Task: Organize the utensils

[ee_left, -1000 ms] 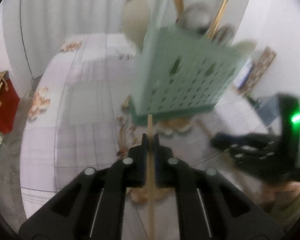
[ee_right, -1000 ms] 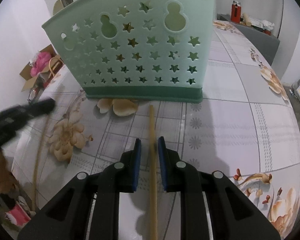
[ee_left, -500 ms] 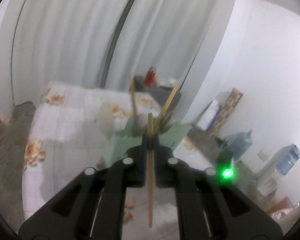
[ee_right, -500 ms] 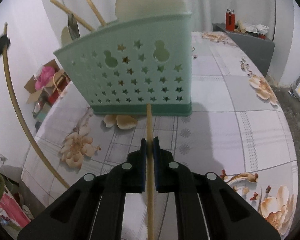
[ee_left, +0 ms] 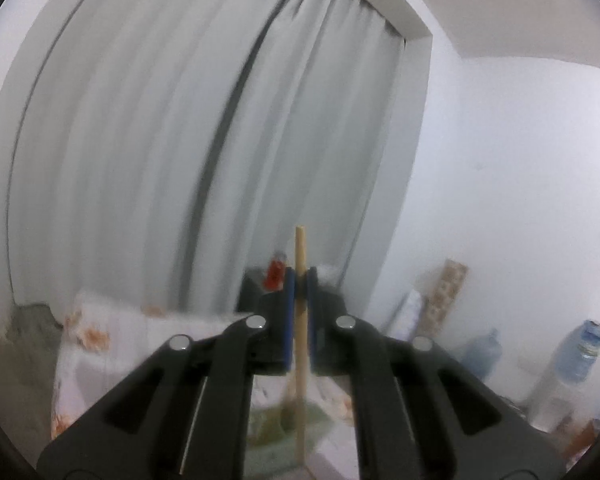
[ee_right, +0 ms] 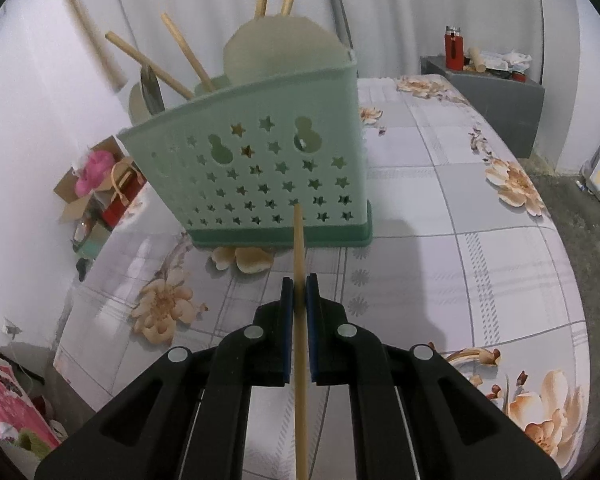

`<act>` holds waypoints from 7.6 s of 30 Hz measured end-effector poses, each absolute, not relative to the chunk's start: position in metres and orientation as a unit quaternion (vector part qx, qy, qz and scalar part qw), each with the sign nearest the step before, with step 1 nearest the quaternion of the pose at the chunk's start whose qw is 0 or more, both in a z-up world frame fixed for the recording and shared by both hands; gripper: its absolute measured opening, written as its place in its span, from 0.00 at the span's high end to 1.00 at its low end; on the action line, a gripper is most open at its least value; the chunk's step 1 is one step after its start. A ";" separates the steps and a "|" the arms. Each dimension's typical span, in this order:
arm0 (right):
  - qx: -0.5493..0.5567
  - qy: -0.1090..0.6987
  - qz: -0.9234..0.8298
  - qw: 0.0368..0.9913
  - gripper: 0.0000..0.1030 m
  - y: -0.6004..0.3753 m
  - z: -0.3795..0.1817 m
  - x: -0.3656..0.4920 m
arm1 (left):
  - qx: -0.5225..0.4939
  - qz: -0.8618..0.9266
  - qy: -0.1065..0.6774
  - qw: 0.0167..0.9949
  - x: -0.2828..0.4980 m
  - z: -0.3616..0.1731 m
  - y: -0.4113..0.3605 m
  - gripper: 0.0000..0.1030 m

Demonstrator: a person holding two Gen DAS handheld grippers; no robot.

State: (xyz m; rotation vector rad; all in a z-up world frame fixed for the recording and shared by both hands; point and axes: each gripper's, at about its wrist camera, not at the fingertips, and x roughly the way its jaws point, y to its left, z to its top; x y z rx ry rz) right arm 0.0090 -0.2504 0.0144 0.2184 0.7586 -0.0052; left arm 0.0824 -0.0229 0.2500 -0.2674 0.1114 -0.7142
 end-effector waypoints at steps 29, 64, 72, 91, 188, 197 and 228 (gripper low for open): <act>0.107 0.312 -0.002 0.944 0.94 -0.258 0.061 -0.017 | -0.140 -0.298 0.141 0.934 0.108 0.150 -0.022 0.55; 0.033 0.074 0.040 0.996 0.94 -0.231 0.214 0.053 | -0.117 -0.229 0.211 0.943 0.065 0.069 0.031 0.34; 0.026 0.177 0.044 0.983 0.70 -0.242 0.151 0.069 | -0.102 -0.241 0.233 0.936 0.070 0.059 0.018 0.30; 0.132 0.311 0.106 0.935 0.39 -0.317 0.032 0.054 | -0.078 -0.315 0.314 0.892 0.140 0.022 -0.031 0.24; -0.005 0.335 -0.166 0.927 0.13 -0.185 0.029 -0.071 | 0.026 0.008 0.320 0.947 -0.006 0.027 -0.002 0.11; -0.005 0.336 -0.166 0.927 0.13 -0.185 0.029 -0.072 | 0.024 0.010 0.316 0.948 -0.006 0.028 0.000 0.11; -0.004 0.335 -0.165 0.928 0.13 -0.184 0.031 -0.071 | 0.025 0.012 0.317 0.948 -0.006 0.027 0.001 0.11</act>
